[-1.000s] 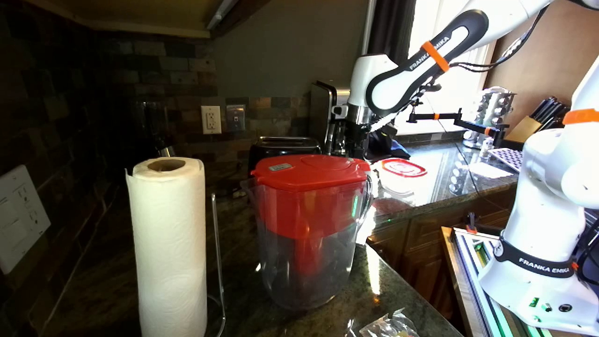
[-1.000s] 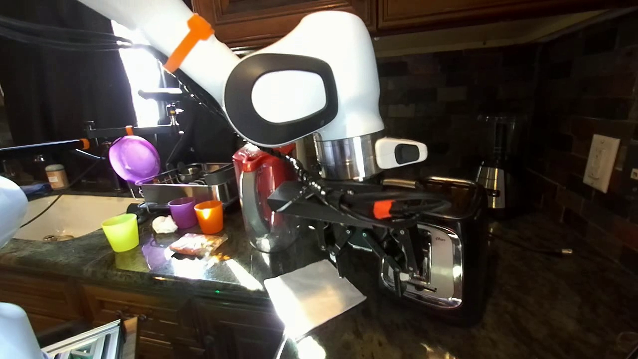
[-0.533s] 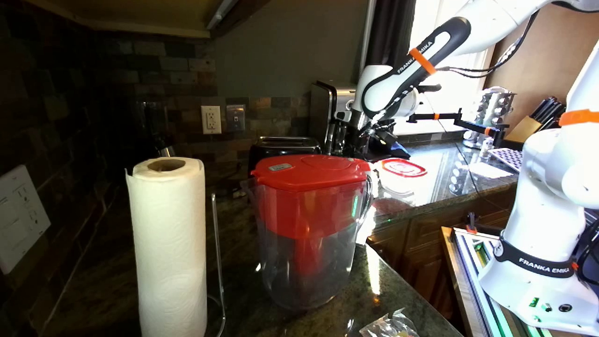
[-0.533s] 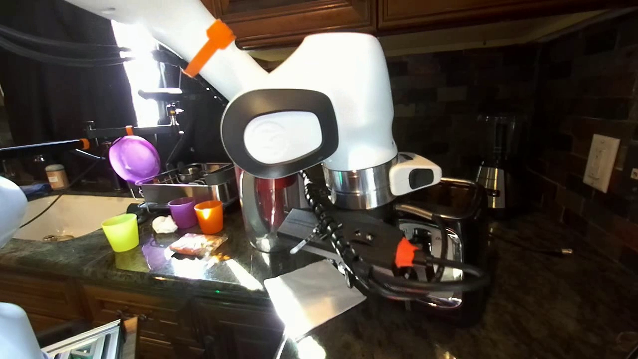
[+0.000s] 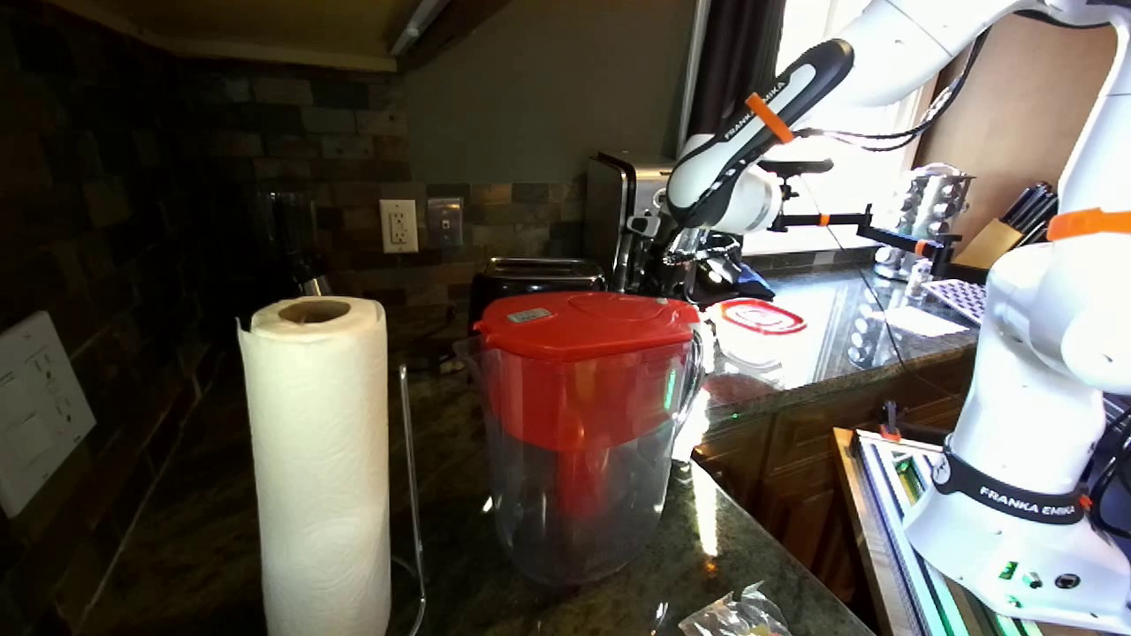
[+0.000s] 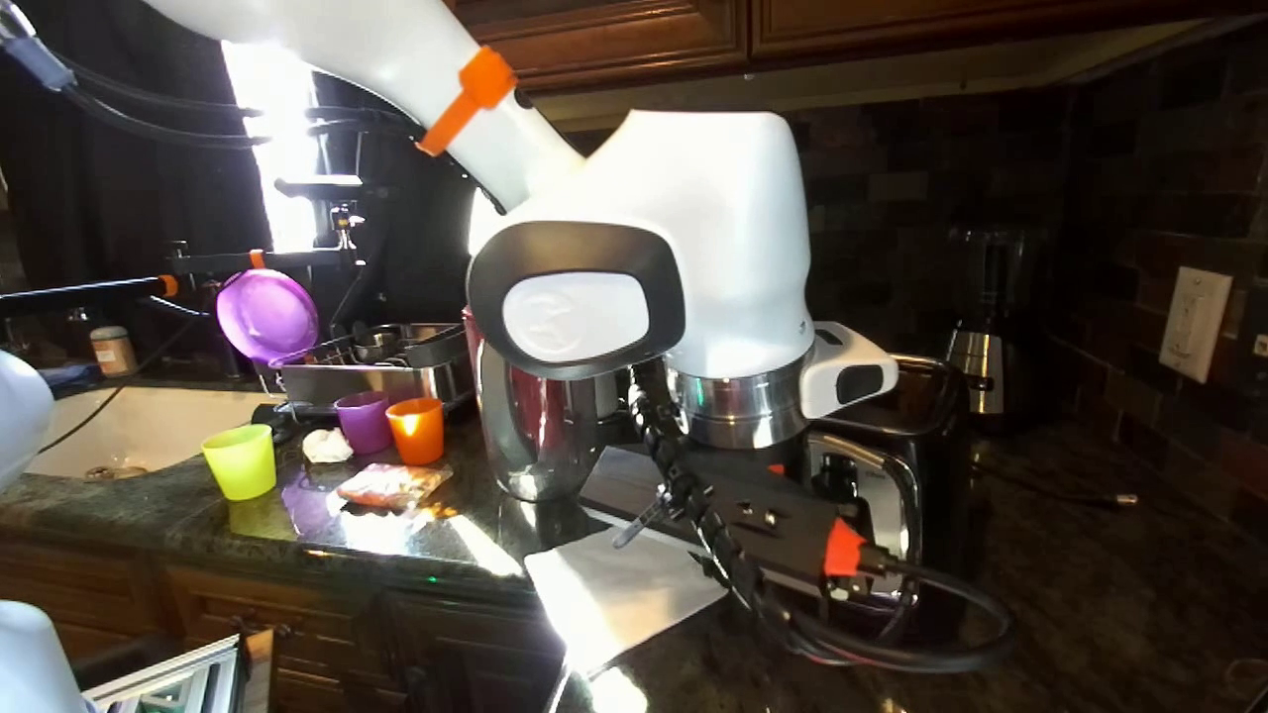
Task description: Push the lever on the toaster downwards.
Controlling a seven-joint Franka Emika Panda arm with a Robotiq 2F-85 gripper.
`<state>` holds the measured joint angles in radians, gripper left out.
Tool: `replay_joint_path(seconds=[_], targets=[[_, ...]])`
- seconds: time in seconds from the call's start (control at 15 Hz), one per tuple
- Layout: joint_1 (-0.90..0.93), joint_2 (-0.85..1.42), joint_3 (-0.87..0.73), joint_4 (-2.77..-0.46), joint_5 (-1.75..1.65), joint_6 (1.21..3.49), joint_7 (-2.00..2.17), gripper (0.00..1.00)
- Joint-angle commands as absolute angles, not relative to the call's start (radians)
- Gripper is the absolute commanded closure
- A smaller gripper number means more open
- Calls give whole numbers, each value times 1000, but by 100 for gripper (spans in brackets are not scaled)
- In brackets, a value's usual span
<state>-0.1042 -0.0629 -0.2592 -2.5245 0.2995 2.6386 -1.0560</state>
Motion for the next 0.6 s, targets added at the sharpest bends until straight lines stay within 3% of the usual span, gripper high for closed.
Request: replay_joint_path(seconds=[0.0,0.53], targets=[[-112,-5,-243,-2485,394,2661,-1136,0],[-101,73,-232,-2426,546,2692,-1234,0]])
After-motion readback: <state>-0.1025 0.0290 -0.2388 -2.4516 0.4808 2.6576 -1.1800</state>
